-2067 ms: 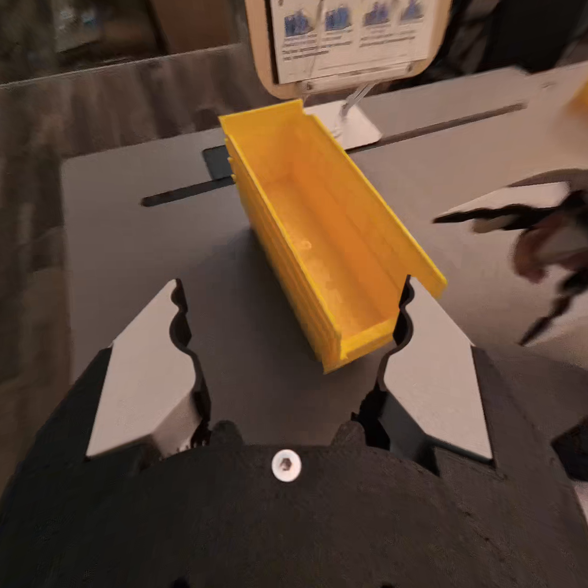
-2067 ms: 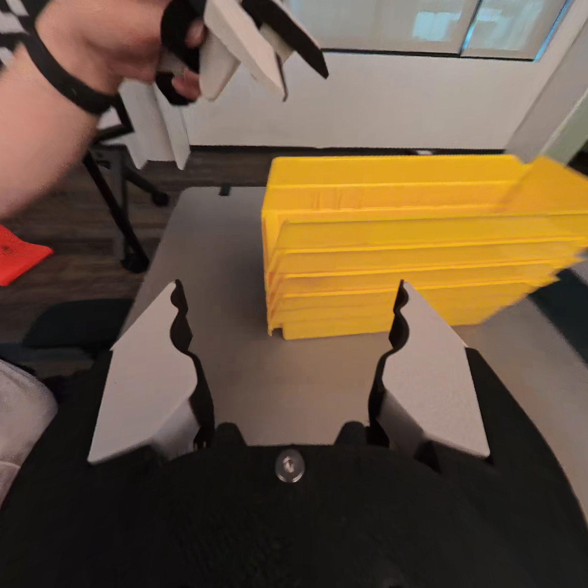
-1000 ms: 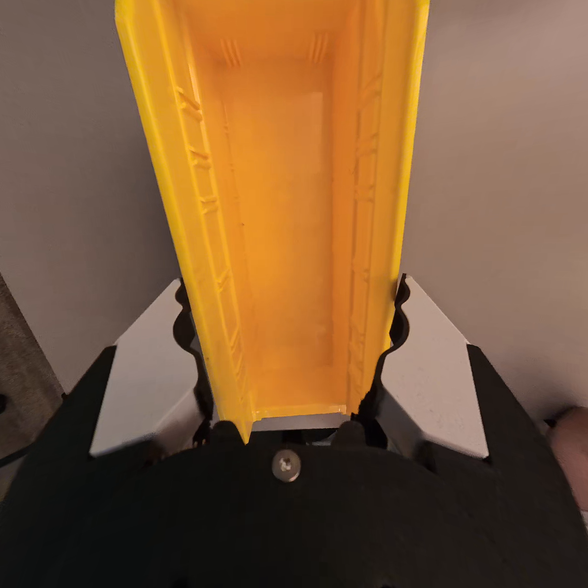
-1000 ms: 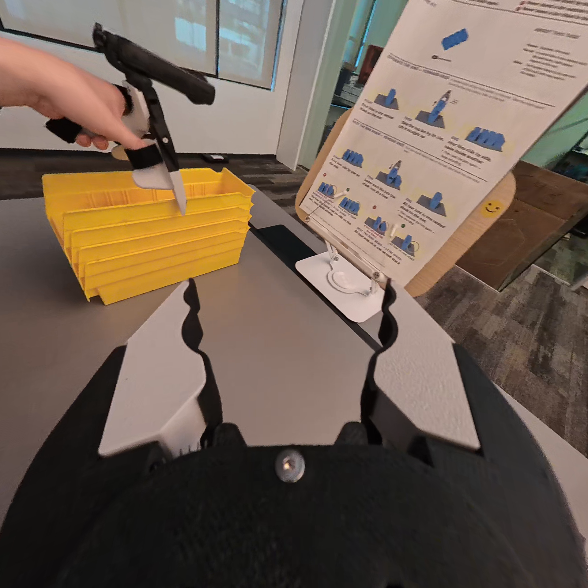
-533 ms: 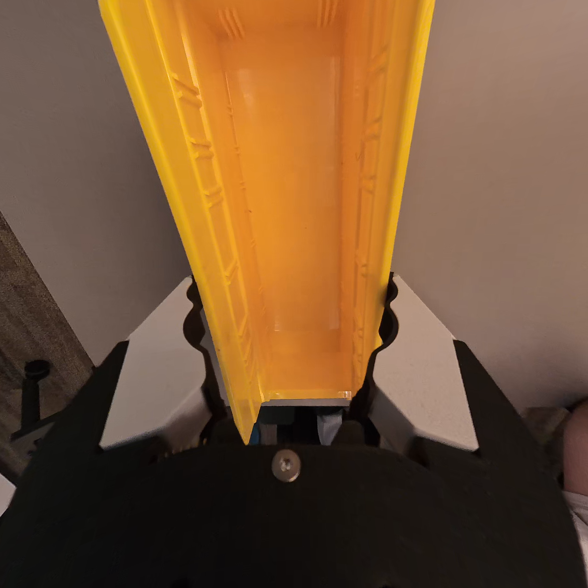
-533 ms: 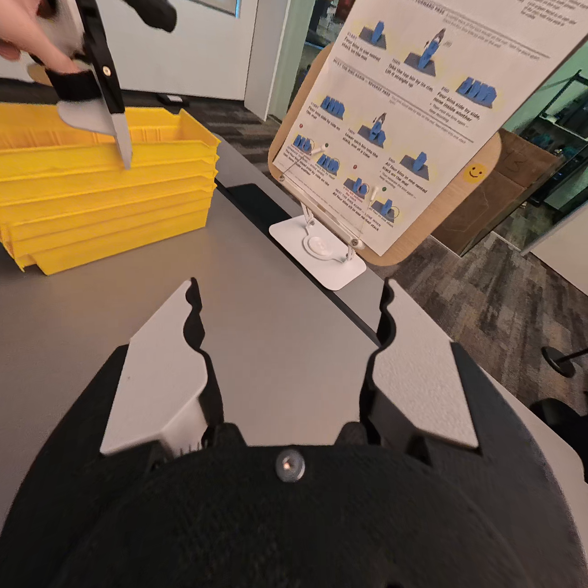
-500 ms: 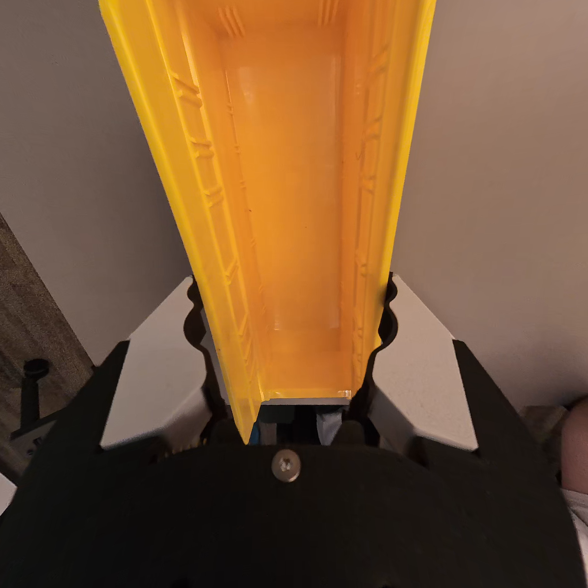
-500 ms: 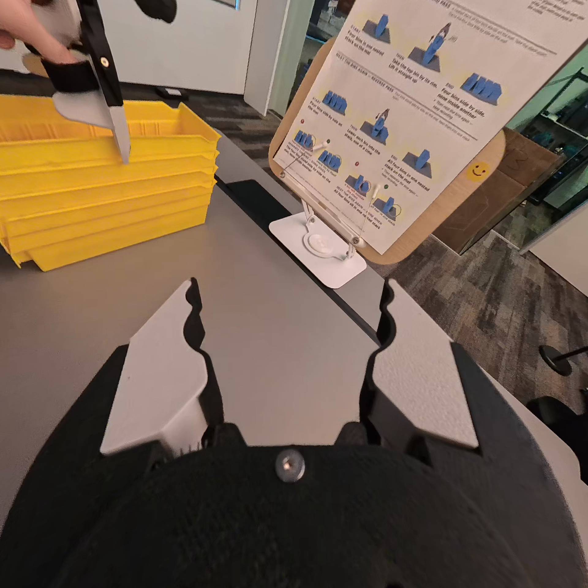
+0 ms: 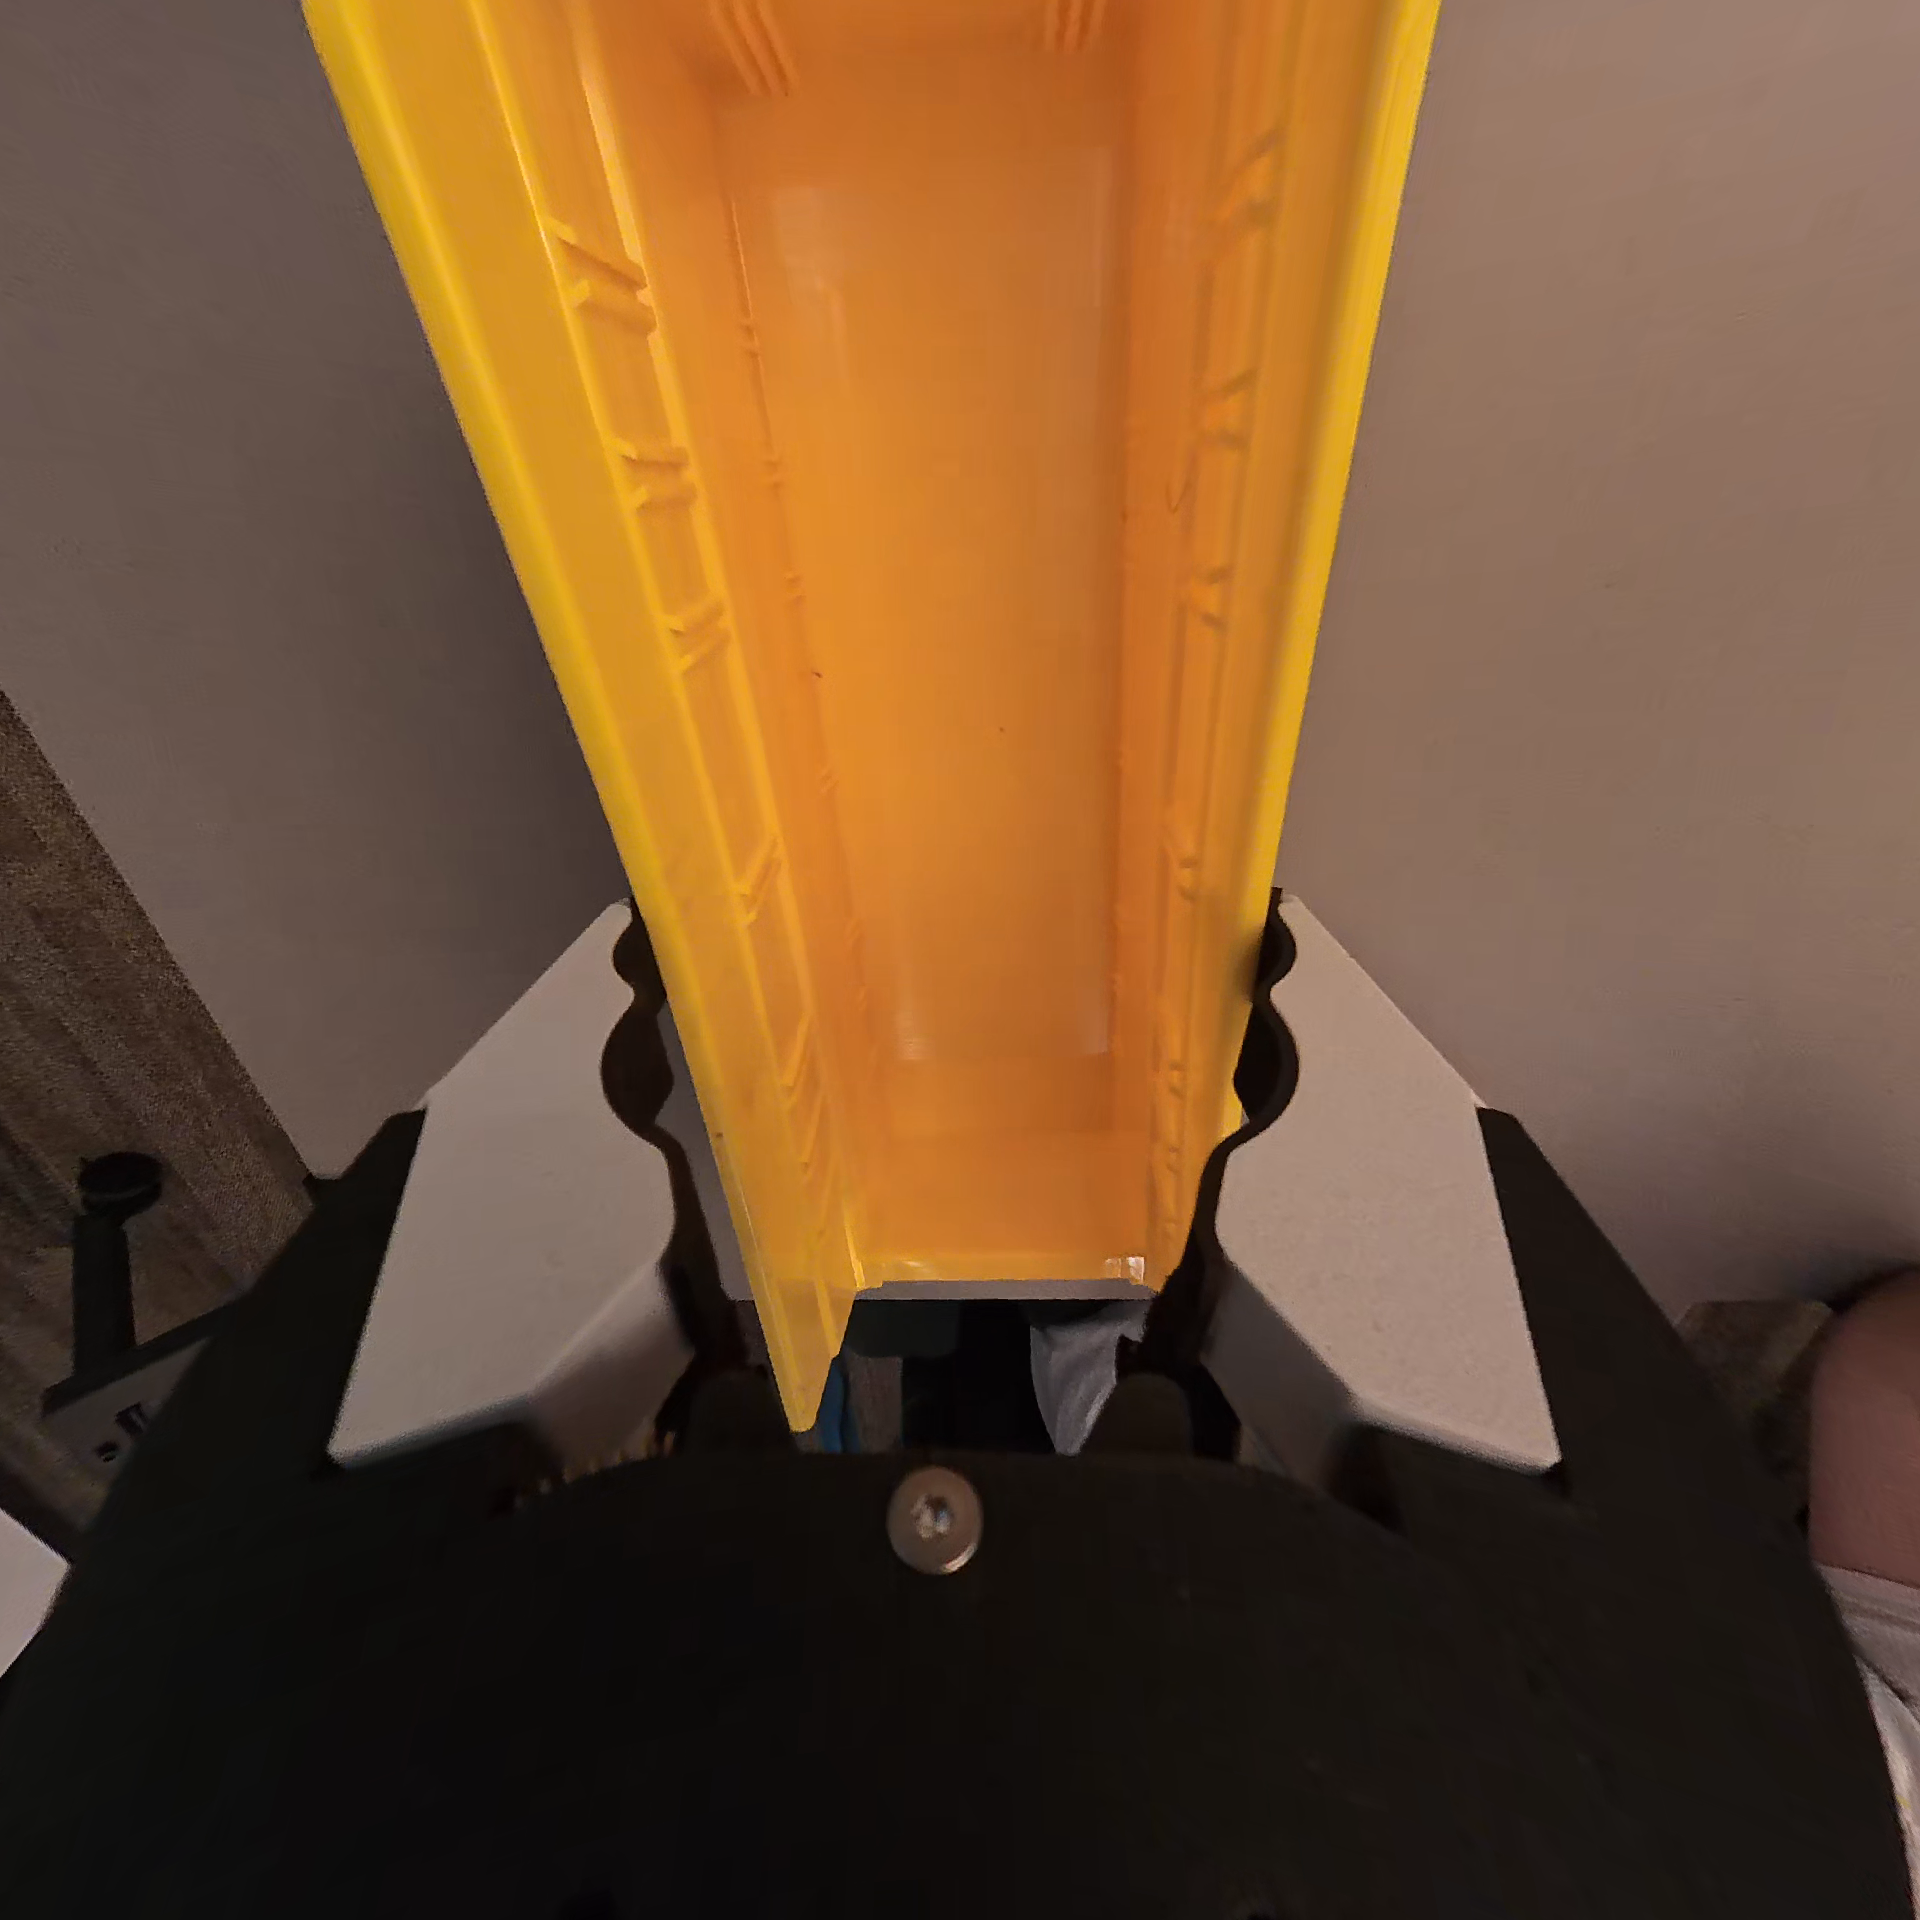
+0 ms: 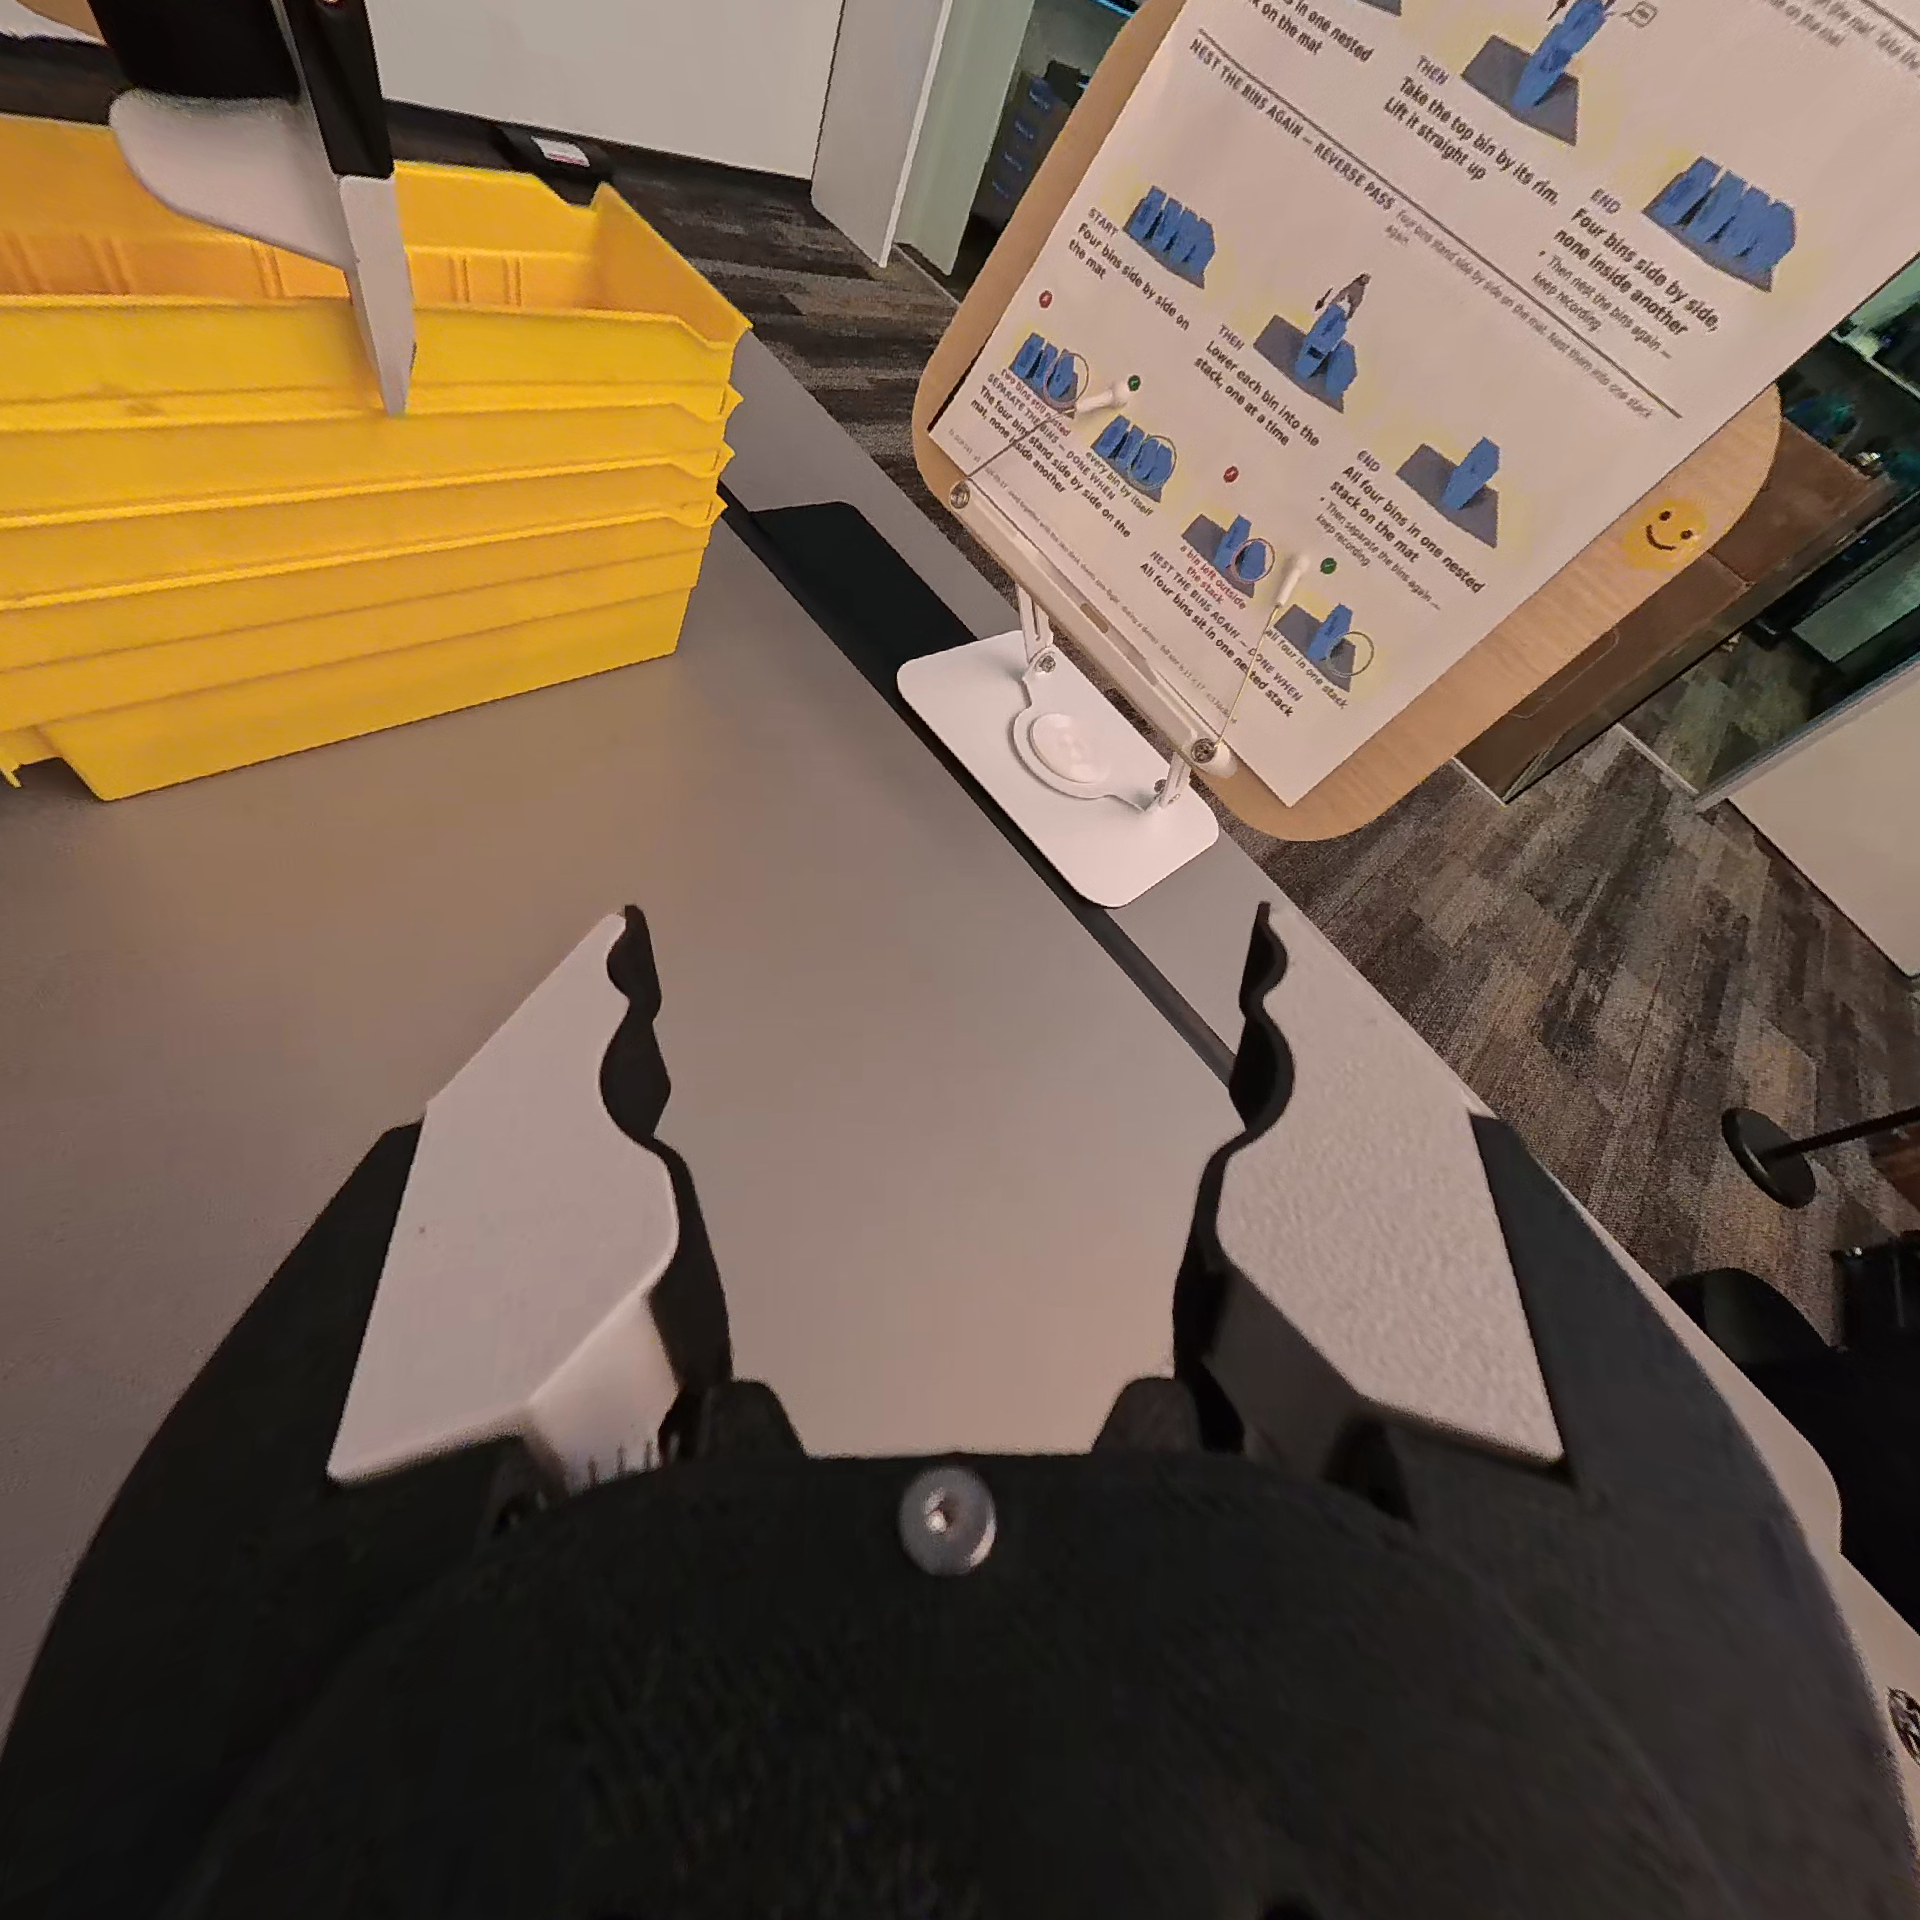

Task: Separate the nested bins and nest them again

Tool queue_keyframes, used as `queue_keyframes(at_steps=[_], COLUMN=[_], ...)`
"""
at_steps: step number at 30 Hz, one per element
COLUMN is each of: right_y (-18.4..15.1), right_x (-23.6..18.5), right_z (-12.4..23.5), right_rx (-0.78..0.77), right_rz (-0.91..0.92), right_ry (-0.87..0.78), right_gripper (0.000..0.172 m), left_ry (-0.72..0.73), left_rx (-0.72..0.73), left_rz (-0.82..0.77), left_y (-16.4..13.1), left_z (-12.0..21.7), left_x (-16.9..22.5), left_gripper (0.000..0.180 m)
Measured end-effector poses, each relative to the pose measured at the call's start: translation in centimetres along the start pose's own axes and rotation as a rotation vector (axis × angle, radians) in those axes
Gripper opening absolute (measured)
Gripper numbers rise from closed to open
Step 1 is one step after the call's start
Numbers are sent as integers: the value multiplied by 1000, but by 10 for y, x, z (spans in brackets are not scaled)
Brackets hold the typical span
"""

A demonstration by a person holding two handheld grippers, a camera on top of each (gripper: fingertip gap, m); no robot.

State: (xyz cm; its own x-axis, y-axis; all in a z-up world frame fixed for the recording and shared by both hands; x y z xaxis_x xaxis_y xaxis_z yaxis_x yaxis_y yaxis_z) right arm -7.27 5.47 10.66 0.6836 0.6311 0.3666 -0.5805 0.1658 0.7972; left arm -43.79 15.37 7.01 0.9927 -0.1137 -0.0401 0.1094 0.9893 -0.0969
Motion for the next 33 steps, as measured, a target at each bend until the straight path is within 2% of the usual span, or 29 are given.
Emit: queue_keyframes(at_steps=[13, 23, 28, 33], right_y=[-2, -6, -11, -19], right_x=[2, 7, 13, 21], right_z=[0, 1, 1, 3], right_rx=[-15, -40, -61, -101], right_rz=[-4, -9, -27, -46], right_ry=[-7, -30, -49, -78], right_gripper=[112, 112, 112, 112], left_ry=[-1, 70, 147, 40], left_rx=[53, 121, 186, 196], left_rz=[11, -23, -127, -250], left_y=[-1, -9, -12, -8], left_z=[29, 92, 119, 104], left_x=[-1, 14, 60, 140], left_gripper=[114, 115, 116, 116])
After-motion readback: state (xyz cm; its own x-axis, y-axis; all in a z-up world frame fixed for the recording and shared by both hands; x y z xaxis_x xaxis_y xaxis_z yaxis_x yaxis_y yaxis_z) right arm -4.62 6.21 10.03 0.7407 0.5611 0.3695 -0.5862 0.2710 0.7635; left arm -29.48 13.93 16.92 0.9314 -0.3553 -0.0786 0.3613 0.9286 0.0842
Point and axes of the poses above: each gripper's, where its closed fingertips meet, z back along the fingers, y out of its top, x = y × z across the jaws, the point moved 8 cm from there along z, back along the fingers, and after that the axes turned 8 degrees about -x, right-handed, at the moved point
